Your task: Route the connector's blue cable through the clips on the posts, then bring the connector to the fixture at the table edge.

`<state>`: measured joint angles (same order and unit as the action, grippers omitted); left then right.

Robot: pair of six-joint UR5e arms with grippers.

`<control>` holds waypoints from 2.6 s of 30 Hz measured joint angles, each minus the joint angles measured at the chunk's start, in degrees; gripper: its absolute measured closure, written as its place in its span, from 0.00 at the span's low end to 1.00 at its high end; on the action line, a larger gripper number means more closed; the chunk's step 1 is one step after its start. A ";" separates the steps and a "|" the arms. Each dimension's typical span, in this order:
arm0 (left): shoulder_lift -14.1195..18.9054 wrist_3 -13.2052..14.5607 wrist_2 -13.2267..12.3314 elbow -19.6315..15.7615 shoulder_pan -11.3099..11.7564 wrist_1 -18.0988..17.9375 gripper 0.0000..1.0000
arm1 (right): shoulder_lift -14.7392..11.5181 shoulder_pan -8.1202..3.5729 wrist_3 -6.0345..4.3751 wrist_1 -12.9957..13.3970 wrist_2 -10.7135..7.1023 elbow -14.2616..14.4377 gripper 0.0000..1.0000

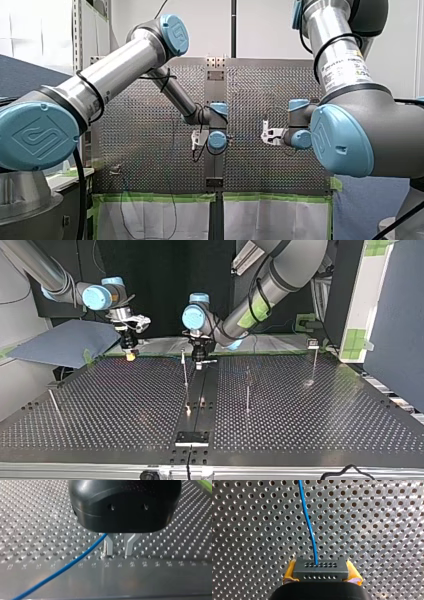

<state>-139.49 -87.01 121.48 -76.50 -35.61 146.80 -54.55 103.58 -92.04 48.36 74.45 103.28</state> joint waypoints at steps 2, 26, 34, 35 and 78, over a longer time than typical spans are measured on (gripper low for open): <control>0.00 0.04 -0.08 0.23 0.31 0.32 0.75 | 0.22 -0.17 -0.04 -0.06 0.00 -0.29 1.00; 0.16 4.59 1.07 0.41 0.46 5.83 0.00 | 1.89 -0.05 0.27 -0.40 -0.61 -1.46 1.00; 1.58 3.68 -2.68 0.33 -0.18 9.80 0.00 | 1.93 0.00 0.23 -0.47 -0.61 -1.45 1.00; 1.98 3.70 -3.08 0.31 -0.46 10.25 0.00 | 1.93 0.00 0.21 -0.47 -0.61 -1.45 1.00; 7.35 0.28 0.59 -6.96 -7.77 15.81 0.00 | 2.11 0.00 0.03 -1.67 -1.46 -1.45 1.00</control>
<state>-132.14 -86.74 122.06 -83.45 -43.38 162.61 -52.44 103.58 -92.01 46.69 72.99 101.83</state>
